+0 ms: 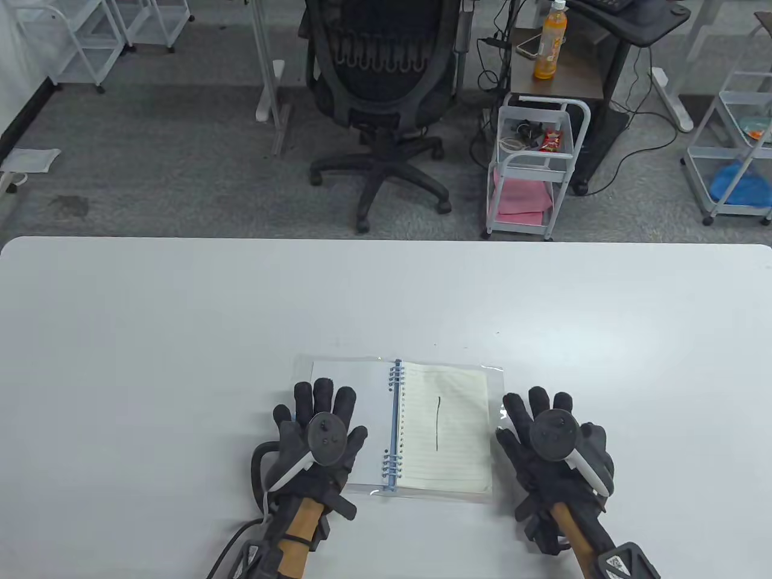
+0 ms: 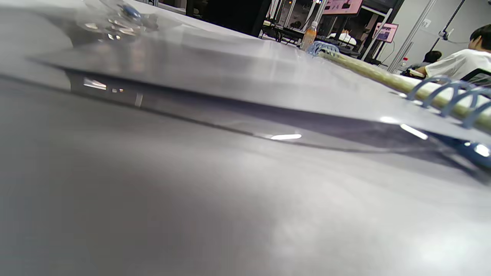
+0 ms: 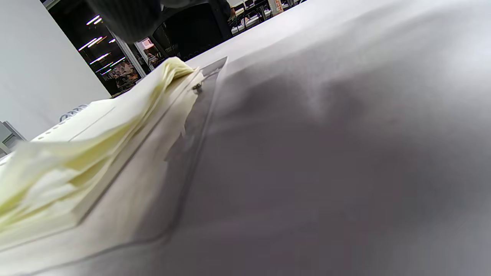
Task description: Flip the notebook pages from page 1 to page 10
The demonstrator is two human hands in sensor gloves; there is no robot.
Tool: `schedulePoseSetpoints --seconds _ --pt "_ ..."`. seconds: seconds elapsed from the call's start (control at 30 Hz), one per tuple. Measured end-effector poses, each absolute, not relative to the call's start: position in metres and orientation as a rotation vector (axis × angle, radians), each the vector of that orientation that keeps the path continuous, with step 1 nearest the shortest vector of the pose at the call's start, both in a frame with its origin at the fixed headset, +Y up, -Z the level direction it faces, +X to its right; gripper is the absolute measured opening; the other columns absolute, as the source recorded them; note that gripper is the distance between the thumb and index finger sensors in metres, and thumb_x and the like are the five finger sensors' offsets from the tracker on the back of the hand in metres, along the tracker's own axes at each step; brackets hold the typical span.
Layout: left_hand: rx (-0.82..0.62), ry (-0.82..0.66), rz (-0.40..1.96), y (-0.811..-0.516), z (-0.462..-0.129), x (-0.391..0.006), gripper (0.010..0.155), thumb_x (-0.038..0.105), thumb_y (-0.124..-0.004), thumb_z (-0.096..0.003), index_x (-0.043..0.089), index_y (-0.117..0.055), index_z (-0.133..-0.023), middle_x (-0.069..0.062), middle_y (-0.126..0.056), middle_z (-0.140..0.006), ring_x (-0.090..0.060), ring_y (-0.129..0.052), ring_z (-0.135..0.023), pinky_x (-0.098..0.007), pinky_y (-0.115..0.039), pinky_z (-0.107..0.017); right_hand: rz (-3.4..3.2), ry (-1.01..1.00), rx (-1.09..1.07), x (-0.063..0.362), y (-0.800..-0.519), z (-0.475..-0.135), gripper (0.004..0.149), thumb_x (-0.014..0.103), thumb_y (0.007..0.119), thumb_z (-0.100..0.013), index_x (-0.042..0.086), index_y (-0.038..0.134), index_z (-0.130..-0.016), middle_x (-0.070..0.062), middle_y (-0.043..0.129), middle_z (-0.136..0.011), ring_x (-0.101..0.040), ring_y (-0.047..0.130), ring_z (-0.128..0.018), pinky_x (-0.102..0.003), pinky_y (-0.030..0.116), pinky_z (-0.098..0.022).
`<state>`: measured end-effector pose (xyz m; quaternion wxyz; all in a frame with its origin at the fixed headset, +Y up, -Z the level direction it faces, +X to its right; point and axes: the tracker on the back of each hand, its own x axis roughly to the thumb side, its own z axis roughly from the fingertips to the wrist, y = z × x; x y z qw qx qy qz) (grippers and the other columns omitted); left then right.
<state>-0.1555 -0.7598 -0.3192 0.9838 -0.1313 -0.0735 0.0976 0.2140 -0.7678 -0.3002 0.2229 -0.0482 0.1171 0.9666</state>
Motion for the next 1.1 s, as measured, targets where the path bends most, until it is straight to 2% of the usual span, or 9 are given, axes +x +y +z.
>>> schedulePoseSetpoints --seconds 0.33,0.47,0.5,0.57,0.67,0.73,0.93,1.03,1.1 --pt "-0.28 -0.14 0.231 -0.761 -0.32 -0.159 0.071 0.067 -0.041 -0.0598 0.043 -0.009 -0.118 0.003 0.009 -0.118 -0.025 0.017 -0.108 -0.054 0.008 -0.067 2.65 0.3 -0.091 0.205 -0.761 -0.304 0.058 0.051 0.052 -0.062 0.038 0.022 -0.11 -0.002 0.001 -0.117 -0.029 -0.015 -0.097 -0.07 0.001 -0.058" --pt "-0.269 -0.151 0.229 -0.76 -0.321 -0.159 0.071 0.067 -0.041 -0.0597 0.043 -0.009 -0.118 0.003 0.009 -0.119 -0.025 0.017 -0.108 -0.054 0.008 -0.067 2.65 0.213 -0.058 0.198 -0.747 -0.314 0.058 0.05 0.053 -0.062 0.037 0.025 -0.11 -0.003 0.005 -0.118 -0.035 -0.005 -0.101 -0.073 0.008 -0.06" --pt "-0.269 -0.154 0.228 -0.76 -0.321 -0.159 0.071 0.067 -0.041 -0.0598 0.043 -0.009 -0.118 0.003 0.009 -0.119 -0.025 0.017 -0.108 -0.054 0.007 -0.067 2.674 0.182 -0.069 0.195 -0.743 -0.317 0.058 0.05 0.055 -0.062 0.036 0.027 -0.111 -0.004 0.006 -0.118 -0.038 0.0 -0.103 -0.074 0.013 -0.061" --pt "-0.282 -0.156 0.23 -0.761 -0.321 -0.158 0.071 0.067 -0.041 -0.0598 0.043 -0.009 -0.118 0.003 0.009 -0.119 -0.025 0.017 -0.108 -0.054 0.008 -0.067 2.738 0.113 -0.045 0.188 -0.734 -0.324 0.059 0.051 0.058 -0.062 0.034 0.032 -0.111 -0.006 0.014 -0.119 -0.048 0.03 -0.106 -0.074 0.038 -0.063" --pt "-0.286 -0.16 0.236 -0.762 -0.322 -0.158 0.071 0.067 -0.041 -0.0598 0.043 -0.009 -0.118 0.004 0.008 -0.119 -0.025 0.017 -0.108 -0.054 0.008 -0.067 2.794 0.025 0.016 0.172 -0.724 -0.336 0.058 0.05 0.062 -0.06 0.028 0.045 -0.111 -0.007 0.024 -0.12 -0.048 0.077 -0.081 -0.058 0.069 -0.052" --pt "-0.289 -0.159 0.227 -0.762 -0.322 -0.158 0.07 0.067 -0.041 -0.0598 0.043 -0.01 -0.118 0.003 0.008 -0.119 -0.025 0.017 -0.108 -0.054 0.008 -0.067 2.839 0.009 0.119 0.157 -0.721 -0.344 0.055 0.046 0.064 -0.06 0.027 0.048 -0.11 -0.005 0.029 -0.12 -0.042 0.087 -0.067 -0.053 0.074 -0.045" --pt "-0.302 -0.148 0.235 -0.764 -0.322 -0.16 0.071 0.067 -0.041 -0.0598 0.043 -0.01 -0.118 0.003 0.008 -0.119 -0.025 0.017 -0.108 -0.054 0.008 -0.067 3.084 0.272 0.333 0.118 -0.743 -0.37 0.048 0.046 0.063 -0.059 0.035 0.056 -0.106 -0.002 0.05 -0.117 -0.021 0.093 -0.036 -0.04 0.082 -0.026" --pt "-0.313 -0.145 0.232 -0.765 -0.322 -0.159 0.071 0.067 -0.041 -0.0598 0.042 -0.01 -0.118 0.003 0.008 -0.119 -0.026 0.017 -0.108 -0.054 0.008 -0.067 3.059 0.368 0.286 0.119 -0.763 -0.377 0.048 0.047 0.062 -0.059 0.034 0.056 -0.105 -0.003 0.055 -0.114 -0.014 0.089 -0.028 -0.037 0.081 -0.019" --pt "-0.318 -0.146 0.231 -0.765 -0.322 -0.158 0.07 0.067 -0.041 -0.0599 0.043 -0.01 -0.118 0.002 0.008 -0.119 -0.026 0.017 -0.108 -0.054 0.008 -0.067 3.066 0.311 0.186 0.127 -0.764 -0.38 0.048 0.047 0.062 -0.059 0.033 0.057 -0.105 -0.005 0.056 -0.113 -0.012 0.089 -0.025 -0.035 0.081 -0.017"
